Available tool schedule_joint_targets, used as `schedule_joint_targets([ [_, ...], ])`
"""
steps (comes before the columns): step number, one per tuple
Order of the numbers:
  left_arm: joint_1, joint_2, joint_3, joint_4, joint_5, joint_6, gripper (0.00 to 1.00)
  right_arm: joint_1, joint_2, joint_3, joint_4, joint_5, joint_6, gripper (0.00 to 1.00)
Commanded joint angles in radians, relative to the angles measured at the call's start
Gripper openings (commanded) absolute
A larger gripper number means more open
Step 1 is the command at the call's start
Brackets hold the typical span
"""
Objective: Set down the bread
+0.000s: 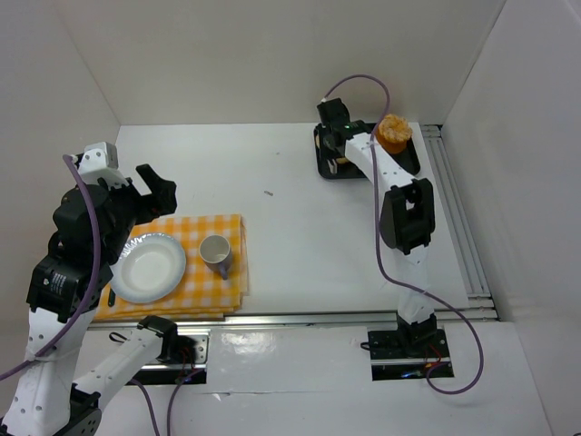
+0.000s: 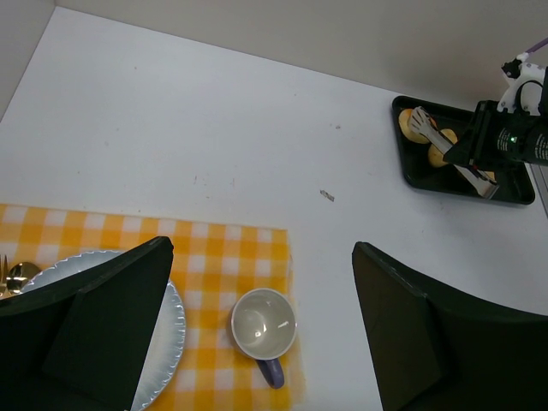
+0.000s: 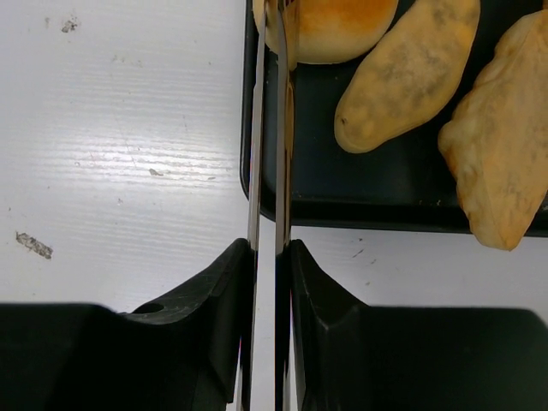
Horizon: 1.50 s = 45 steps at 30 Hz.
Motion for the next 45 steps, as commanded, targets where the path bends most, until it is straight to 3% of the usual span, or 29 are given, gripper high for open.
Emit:
schedule_joint_targets([
  [1, -0.005, -0.007, 0.014, 0.033, -0.011, 0.031, 0.99, -0.001, -0.112, 0.045, 0.007, -0.008, -0.009, 0.15],
  [12, -0.005, 0.003, 0.034, 0.023, 0.001, 0.031, 0.99, 0.097, -0.248, 0.048, 0.016, 0.024, -0.020, 0.10],
  [22, -0.005, 0.005, 0.152, -0.027, -0.097, -0.030, 0.99, 0.423, -0.314, -0.021, 0.149, -0.238, 0.009, 0.10],
  [27, -0.005, -0.004, 0.213, -0.036, -0.115, -0.041, 0.99, 0.617, -0.225, -0.009, 0.229, -0.454, 0.039, 0.10],
  [33, -0.005, -0.015, 0.227, -0.046, -0.135, -0.052, 0.99, 0.736, -0.144, 0.023, 0.194, -0.491, 0.029, 0.10],
  [42, -0.005, -0.015, 0.216, -0.036, -0.126, -0.052, 0.99, 0.801, -0.061, -0.030, 0.214, -0.500, 0.029, 0.10],
  [45, -0.005, -0.015, 0.207, -0.036, -0.117, -0.052, 0.99, 0.812, -0.032, -0.030, 0.196, -0.497, 0.029, 0.23],
])
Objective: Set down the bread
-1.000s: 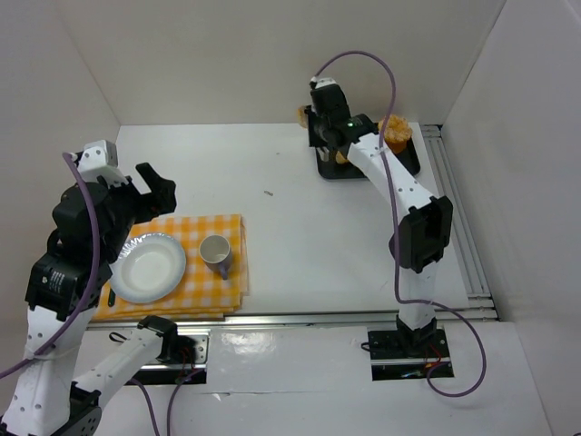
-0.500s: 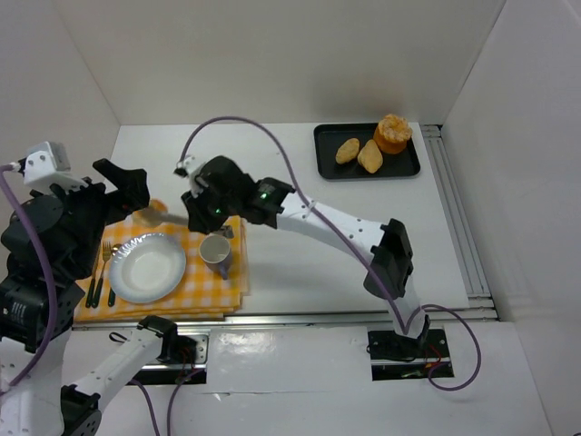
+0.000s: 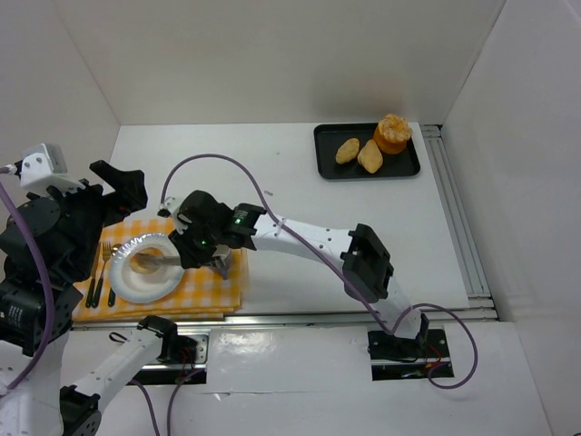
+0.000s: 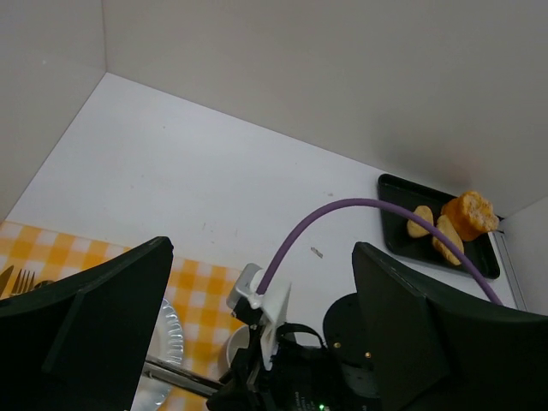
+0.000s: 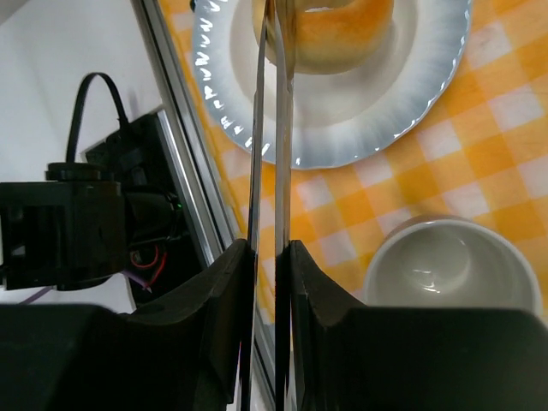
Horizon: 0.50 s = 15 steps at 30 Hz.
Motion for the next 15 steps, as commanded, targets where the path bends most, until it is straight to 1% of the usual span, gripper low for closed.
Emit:
schedule_joint_targets([
  [1, -0.005, -0.001, -0.004, 0.036, 0.003, -0.012, 0.99, 0.019, 0.017, 0.000, 0.040, -0.015, 0.002, 0.27],
  [2, -0.005, -0.001, -0.004, 0.036, 0.003, -0.012, 0.99, 0.019, 0.017, 0.000, 0.040, -0.015, 0.002, 0.35],
  [3, -0.005, -0.001, -0.004, 0.036, 0.003, -0.012, 0.99, 0.019, 0.017, 0.000, 0.040, -0.015, 0.002, 0.50],
  [4, -0.005, -0.001, -0.004, 0.036, 0.003, -0.012, 0.99, 0.019, -0.006, 0.000, 0.040, -0.002, 0.002, 0.53],
  [6, -0.005, -0.001, -0.004, 0.036, 0.003, -0.012, 0.99, 0.010, -0.026, 0.000, 0.040, 0.008, 0.002, 0.53],
  [10, -0.005, 0.008, -0.013, 0.045, 0.003, -0.012, 0.99, -0.017, -0.085, 0.010, 0.031, 0.046, -0.008, 0.60],
  [11, -0.005, 0.008, -0.013, 0.045, 0.012, -0.012, 0.99, -0.042, -0.117, 0.010, 0.031, 0.070, -0.008, 0.60],
  [13, -0.005, 0.008, -0.013, 0.045, 0.012, -0.012, 0.99, -0.064, -0.158, -0.029, 0.049, 0.103, -0.008, 0.60],
  [15, -0.005, 0.008, -0.013, 0.045, 0.012, -0.012, 0.99, -0.109, -0.229, -0.081, 0.078, 0.167, -0.008, 0.60],
])
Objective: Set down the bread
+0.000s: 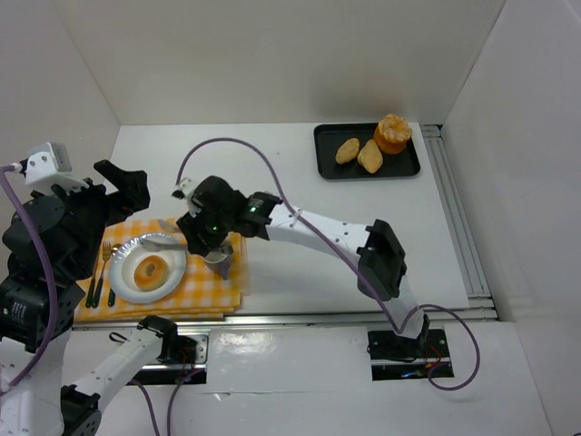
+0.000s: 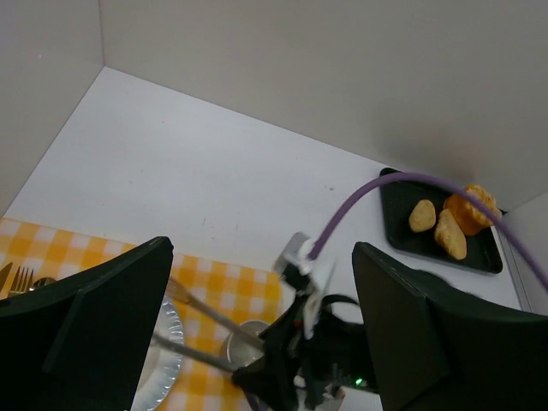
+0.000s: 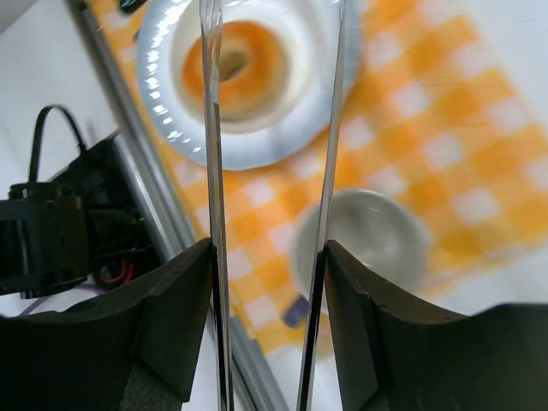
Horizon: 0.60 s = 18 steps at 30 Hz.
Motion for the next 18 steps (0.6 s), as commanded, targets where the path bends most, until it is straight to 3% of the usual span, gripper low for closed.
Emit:
schedule_joint_targets([
  [1, -0.005, 0.004, 0.000, 0.044, 0.005, -0.012, 0.99, -0.085, -0.203, -0.056, 0.087, 0.124, 0.001, 0.60],
  [5, -0.005, 0.004, 0.000, 0.044, -0.004, -0.012, 0.99, -0.234, -0.337, -0.148, 0.103, 0.254, 0.011, 0.60],
  [11, -0.005, -0.005, -0.010, 0.053, -0.004, -0.012, 0.99, -0.588, -0.495, -0.361, 0.094, 0.437, 0.066, 0.60],
  [15, -0.005, -0.005, -0.029, 0.063, 0.007, -0.002, 0.99, -0.948, -0.599, -0.508, 0.123, 0.362, 0.153, 0.61],
  [18, -0.005, -0.005, -0.040, 0.063, 0.016, -0.002, 0.99, -1.132, -0.618, -0.607, 0.182, 0.247, 0.196, 0.61],
])
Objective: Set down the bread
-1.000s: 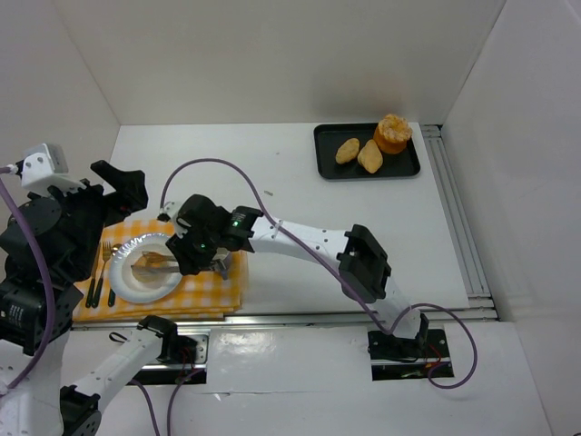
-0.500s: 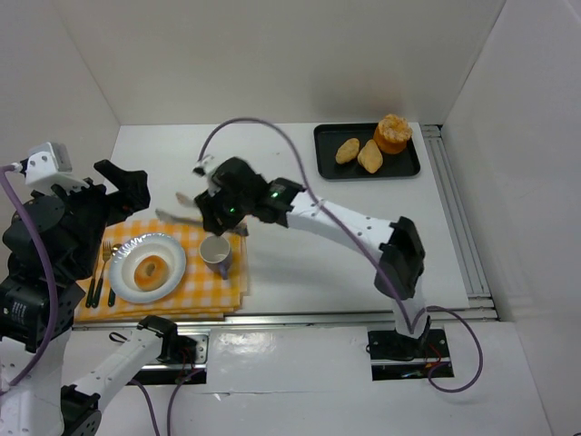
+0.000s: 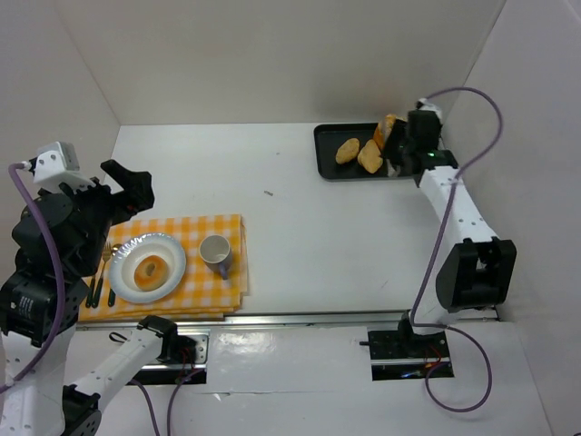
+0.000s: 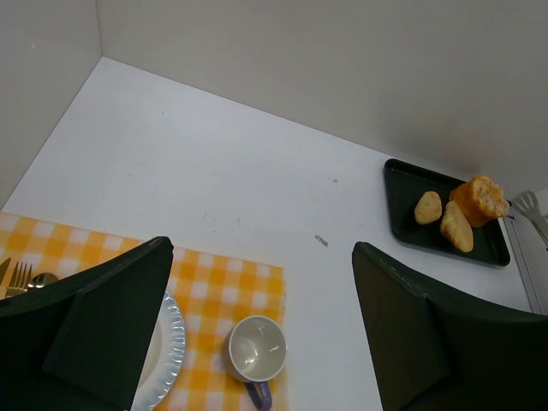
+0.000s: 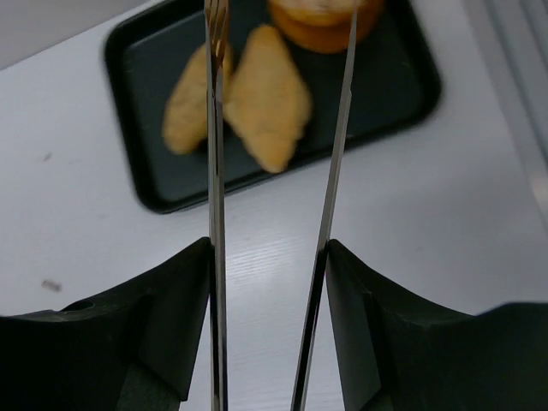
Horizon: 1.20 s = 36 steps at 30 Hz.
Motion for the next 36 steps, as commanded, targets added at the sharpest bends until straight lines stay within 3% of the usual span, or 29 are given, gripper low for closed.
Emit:
schedule_joint_targets([
  [1, -0.005, -0.005, -0.008, 0.051, 0.010, 0.007, 0.99, -0.158, -0.067, -0.077, 0.083, -0.129, 0.084, 0.61],
  [4, -0.005, -0.005, -0.017, 0.060, 0.010, 0.007, 0.99, -0.258, -0.050, -0.113, 0.150, -0.216, 0.109, 0.61],
  [13, -0.005, -0.005, -0.017, 0.060, 0.010, 0.016, 0.99, -0.385, 0.106, -0.050, 0.255, -0.390, 0.178, 0.61],
  [21, -0.005, -0.005, -0.027, 0.060, 0.001, 0.016, 0.99, -0.407, 0.241, 0.042, 0.299, -0.485, 0.199, 0.62],
  [36, -0.005, -0.005, -0.027, 0.060, 0.001, 0.016, 0.99, -0.407, 0.356, 0.087, 0.318, -0.514, 0.247, 0.62],
])
